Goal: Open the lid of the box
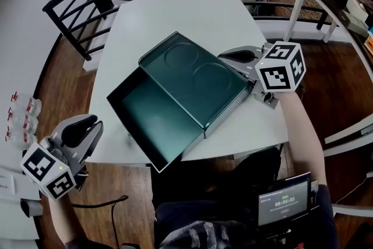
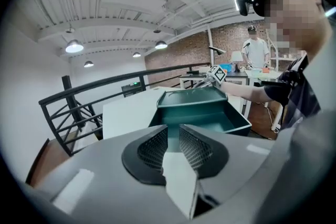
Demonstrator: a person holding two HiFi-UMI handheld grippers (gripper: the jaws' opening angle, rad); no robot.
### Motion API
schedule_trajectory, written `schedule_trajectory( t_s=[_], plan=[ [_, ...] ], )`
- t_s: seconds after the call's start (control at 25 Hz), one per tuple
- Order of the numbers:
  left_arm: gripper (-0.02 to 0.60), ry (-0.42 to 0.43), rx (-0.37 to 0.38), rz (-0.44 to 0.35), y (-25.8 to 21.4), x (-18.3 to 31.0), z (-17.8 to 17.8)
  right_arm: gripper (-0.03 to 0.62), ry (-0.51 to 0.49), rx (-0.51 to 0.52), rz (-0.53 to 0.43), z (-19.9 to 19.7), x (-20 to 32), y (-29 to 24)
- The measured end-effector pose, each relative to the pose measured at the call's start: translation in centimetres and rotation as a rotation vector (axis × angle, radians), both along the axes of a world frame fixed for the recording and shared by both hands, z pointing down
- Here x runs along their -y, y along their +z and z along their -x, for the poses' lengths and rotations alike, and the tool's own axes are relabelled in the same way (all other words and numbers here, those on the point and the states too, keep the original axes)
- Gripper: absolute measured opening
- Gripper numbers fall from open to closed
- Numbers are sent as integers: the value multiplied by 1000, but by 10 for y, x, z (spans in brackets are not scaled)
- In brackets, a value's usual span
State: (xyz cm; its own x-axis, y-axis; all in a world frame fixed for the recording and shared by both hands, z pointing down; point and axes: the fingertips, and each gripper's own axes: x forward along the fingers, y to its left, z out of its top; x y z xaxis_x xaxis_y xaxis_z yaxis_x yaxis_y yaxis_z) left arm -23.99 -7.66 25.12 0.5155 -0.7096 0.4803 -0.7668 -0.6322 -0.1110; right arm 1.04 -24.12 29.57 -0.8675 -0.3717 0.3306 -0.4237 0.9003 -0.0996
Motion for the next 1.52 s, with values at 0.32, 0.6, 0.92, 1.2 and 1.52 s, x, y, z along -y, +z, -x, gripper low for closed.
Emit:
schedule_trajectory(
  t_s=[0.32, 0.6, 0.92, 1.2, 1.52],
  plan=[
    [15, 146, 11, -83, -25, 75, -67, 2, -1, 5, -4, 0, 4, -1],
    [15, 247, -82, -127, -41, 105, -107, 2, -4, 2, -2, 0, -2, -1],
    [15, 332, -191, -138, -54, 110, -112, 2, 0, 2, -5, -1, -3, 0],
    [15, 331, -187, -100, -39, 111, -106, 2, 3, 1, -8, -2, -3, -2],
    [15, 355, -198, -91, -29, 109, -107, 2, 2, 1, -4, -2, -5, -3]
  ],
)
